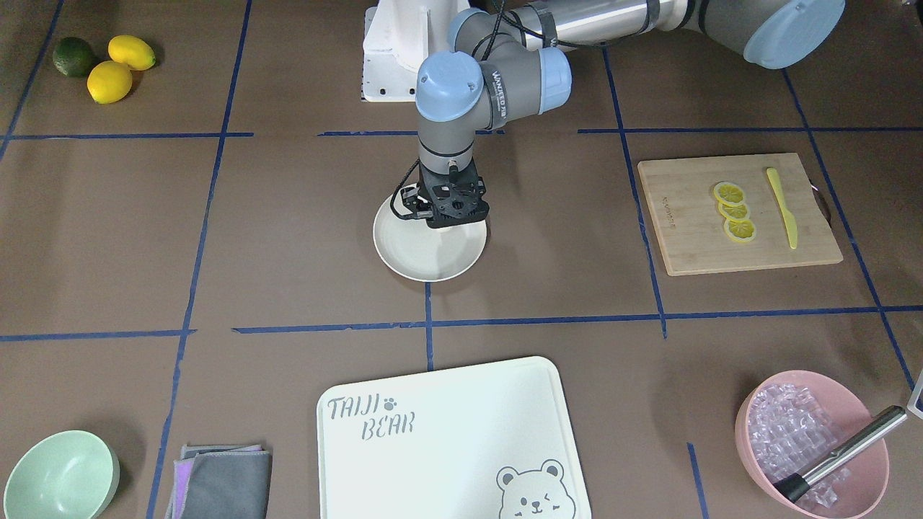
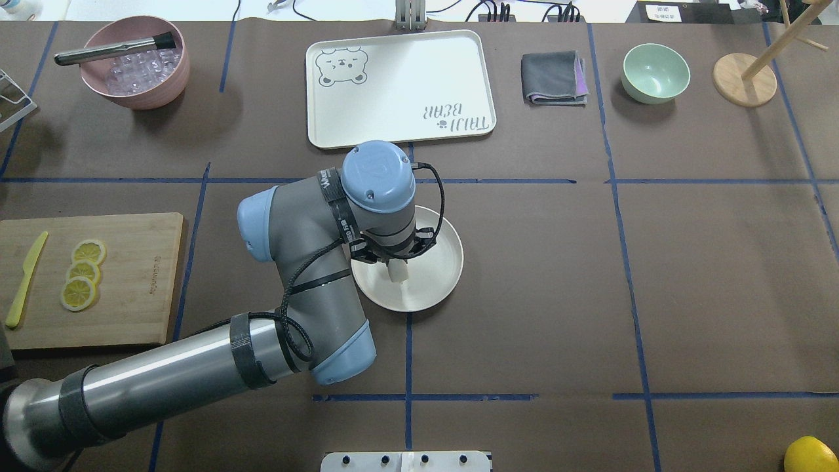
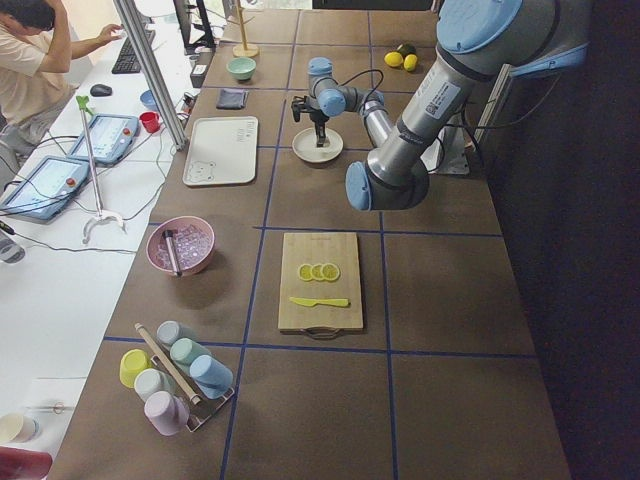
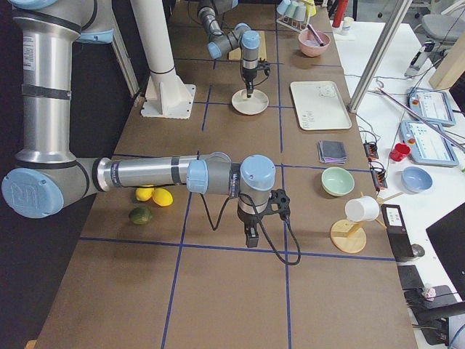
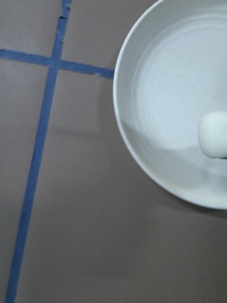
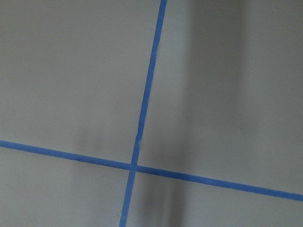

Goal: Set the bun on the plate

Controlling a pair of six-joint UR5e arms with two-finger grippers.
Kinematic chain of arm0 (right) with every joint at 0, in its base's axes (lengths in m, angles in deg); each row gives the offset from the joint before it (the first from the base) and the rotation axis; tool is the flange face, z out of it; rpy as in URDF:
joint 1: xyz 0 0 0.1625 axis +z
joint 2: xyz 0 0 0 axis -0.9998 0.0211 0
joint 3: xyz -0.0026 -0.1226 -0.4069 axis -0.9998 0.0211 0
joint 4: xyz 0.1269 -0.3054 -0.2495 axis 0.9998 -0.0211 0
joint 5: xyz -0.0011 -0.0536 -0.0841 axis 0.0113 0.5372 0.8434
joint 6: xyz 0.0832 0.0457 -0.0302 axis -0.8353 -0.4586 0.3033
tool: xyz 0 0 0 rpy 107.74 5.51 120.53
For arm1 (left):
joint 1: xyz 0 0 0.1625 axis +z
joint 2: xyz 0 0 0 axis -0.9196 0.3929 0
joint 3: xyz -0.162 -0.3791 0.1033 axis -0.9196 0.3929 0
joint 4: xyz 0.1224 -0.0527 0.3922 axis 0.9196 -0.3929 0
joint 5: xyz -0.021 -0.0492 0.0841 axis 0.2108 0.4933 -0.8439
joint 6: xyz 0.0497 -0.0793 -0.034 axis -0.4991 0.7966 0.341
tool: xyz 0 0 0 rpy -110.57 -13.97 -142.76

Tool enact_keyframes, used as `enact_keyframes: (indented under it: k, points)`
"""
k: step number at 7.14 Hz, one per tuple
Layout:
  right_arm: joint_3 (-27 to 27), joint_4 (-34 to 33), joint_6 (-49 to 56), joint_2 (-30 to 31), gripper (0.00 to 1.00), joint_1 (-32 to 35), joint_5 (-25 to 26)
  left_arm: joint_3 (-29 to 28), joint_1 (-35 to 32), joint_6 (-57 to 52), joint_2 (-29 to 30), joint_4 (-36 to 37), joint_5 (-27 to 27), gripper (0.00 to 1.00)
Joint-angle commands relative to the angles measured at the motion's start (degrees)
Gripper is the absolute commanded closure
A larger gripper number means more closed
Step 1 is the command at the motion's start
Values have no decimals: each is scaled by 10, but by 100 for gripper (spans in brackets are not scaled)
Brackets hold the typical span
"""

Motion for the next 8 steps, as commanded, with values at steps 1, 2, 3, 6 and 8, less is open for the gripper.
enact_keyframes:
  k: [1, 2, 3, 6, 8]
  points:
    - [0, 0, 0, 0, 0, 0, -1, -18, 8, 1, 3, -22, -10, 8]
    - [0, 0, 0, 0, 0, 0, -1, -16, 8, 1, 2, -22, -10, 1]
    - [0, 0, 0, -1, 0, 0, 0, -4, 6, -5, 1, -17, -9, 0]
    - [0, 0, 1, -1, 0, 0, 0, 151, -57, -124, -82, 94, 24, 0]
    - [2, 0, 1, -1, 0, 0, 0, 270, -146, -299, -233, 113, 101, 0]
